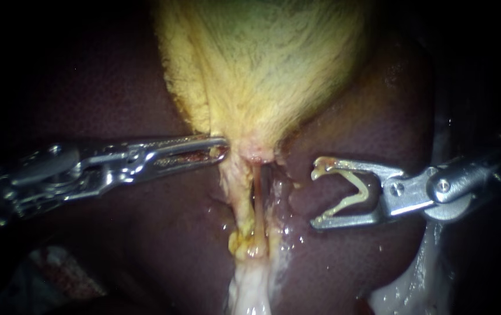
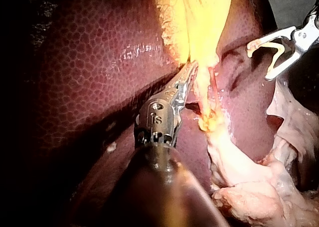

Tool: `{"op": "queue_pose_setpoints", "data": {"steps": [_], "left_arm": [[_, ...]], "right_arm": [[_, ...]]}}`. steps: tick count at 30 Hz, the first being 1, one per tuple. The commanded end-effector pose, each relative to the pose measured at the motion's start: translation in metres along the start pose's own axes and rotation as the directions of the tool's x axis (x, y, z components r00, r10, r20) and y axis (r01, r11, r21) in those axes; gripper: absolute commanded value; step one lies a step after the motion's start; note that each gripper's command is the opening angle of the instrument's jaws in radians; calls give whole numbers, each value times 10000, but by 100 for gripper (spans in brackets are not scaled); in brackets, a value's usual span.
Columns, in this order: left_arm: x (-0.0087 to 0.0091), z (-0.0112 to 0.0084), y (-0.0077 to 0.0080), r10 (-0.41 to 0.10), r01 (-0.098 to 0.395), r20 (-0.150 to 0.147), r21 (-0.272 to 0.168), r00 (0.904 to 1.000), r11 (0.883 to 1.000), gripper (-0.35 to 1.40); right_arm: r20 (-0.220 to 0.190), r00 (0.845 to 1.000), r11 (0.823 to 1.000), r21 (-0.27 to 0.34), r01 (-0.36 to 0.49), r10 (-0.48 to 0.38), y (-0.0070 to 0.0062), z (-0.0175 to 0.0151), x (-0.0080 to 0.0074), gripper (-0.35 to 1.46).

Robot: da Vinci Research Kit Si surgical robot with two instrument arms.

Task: Clipping first clip left tube

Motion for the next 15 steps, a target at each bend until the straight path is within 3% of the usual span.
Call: {"op": "queue_pose_setpoints", "data": {"steps": [1, 7, 15], "left_arm": [[0, -2, 0, 1, -1, -2, -1, 10000, 10000, -35], [-12, -22, 6, -36, 36, -39, 18, 10000, 10000, -35], [-18, -72, 12, -126, 127, 18, -240, 9999, 9996, -35]], "right_arm": [[-4, 10000, 10000, 2, 3, -3, 0, 0, 0, 60], [-21, 10000, 9999, 46, 93, -93, -12, 15, -2, 60], [-61, 9949, 9943, 372, -1003, 1006, -39, 71, -7, 59]]}}
